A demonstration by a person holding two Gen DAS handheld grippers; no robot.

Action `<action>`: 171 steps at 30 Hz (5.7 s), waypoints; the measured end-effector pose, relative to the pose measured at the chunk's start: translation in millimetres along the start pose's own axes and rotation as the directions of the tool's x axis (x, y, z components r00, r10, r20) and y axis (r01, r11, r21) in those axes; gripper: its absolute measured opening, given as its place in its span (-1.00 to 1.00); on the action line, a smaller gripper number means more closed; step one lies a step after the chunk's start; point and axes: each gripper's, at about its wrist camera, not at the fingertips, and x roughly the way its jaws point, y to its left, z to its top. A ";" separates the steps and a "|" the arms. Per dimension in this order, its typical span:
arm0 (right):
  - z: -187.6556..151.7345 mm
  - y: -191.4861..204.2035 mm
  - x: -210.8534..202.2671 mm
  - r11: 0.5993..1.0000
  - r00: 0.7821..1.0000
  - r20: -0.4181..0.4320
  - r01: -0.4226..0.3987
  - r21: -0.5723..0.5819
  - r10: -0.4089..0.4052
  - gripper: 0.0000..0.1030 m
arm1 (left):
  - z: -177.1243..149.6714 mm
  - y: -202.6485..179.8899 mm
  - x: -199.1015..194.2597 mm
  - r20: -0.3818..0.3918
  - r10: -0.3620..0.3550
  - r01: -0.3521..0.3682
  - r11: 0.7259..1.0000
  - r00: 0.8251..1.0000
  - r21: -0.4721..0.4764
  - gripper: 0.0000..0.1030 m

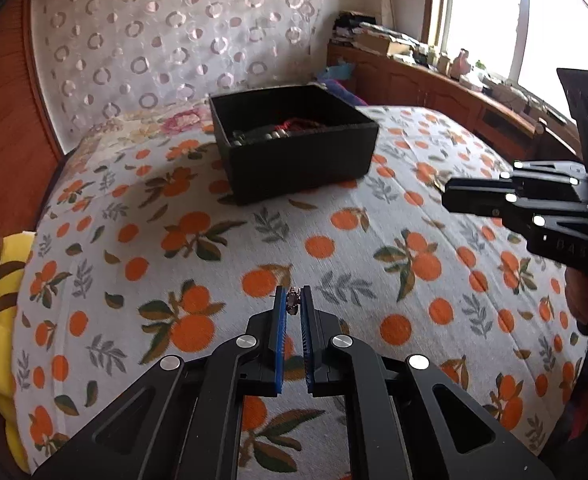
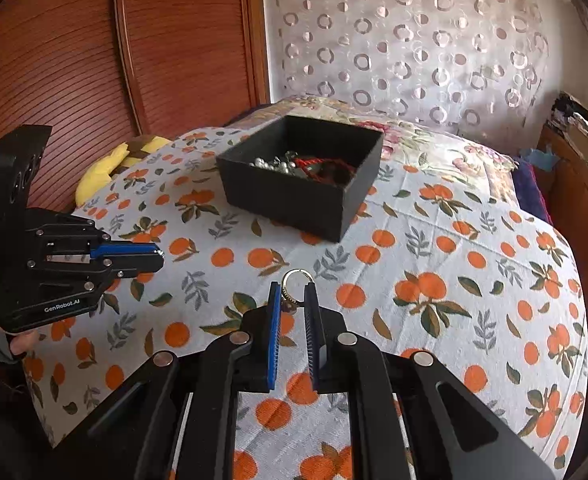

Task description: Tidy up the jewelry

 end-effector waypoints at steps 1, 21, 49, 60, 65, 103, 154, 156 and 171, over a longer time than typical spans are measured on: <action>1.1 0.1 -0.3 1.000 1.000 0.004 -0.001 0.000 0.001 -0.75 | 1.9 2.0 -1.6 0.008 -0.002 0.002 1.000 1.000 -0.006 -0.88; 77.4 -11.5 28.9 1.000 0.996 0.089 -0.010 0.009 0.009 -0.75 | 48.2 19.7 -12.2 0.121 0.021 -0.016 0.999 0.992 -0.047 -0.88; 80.3 -28.1 44.4 0.999 0.997 0.074 0.016 0.034 -0.019 -0.73 | 111.9 27.2 32.1 0.135 0.052 -0.046 0.998 0.989 -0.040 -0.88; 66.5 -36.7 28.1 0.998 0.996 0.087 0.034 0.055 -0.038 -0.73 | 125.9 16.3 41.4 0.141 0.059 -0.055 0.998 0.988 -0.029 -0.87; 61.6 -39.3 25.5 0.997 0.995 0.087 0.035 0.068 -0.041 -0.73 | 125.5 14.2 40.6 0.157 0.083 -0.080 0.996 0.984 -0.026 -0.29; 24.6 -9.6 -75.8 0.956 0.927 0.283 0.186 0.226 -0.248 0.95 | 43.0 -4.6 -83.3 0.288 0.233 -0.201 0.970 0.929 -0.135 0.85; 4.2 -10.9 -85.5 0.943 0.914 0.298 0.194 0.271 -0.274 0.95 | 25.2 -8.8 -93.7 0.293 0.251 -0.208 0.963 0.923 -0.170 0.85; 3.5 -11.2 -86.1 0.942 0.914 0.300 0.194 0.272 -0.275 0.95 | 24.9 -8.2 -93.9 0.294 0.254 -0.211 0.963 0.921 -0.170 0.85; 3.6 -10.3 -86.7 0.943 0.913 0.301 0.193 0.271 -0.274 0.95 | 24.5 -8.1 -94.4 0.296 0.252 -0.208 0.963 0.921 -0.171 0.85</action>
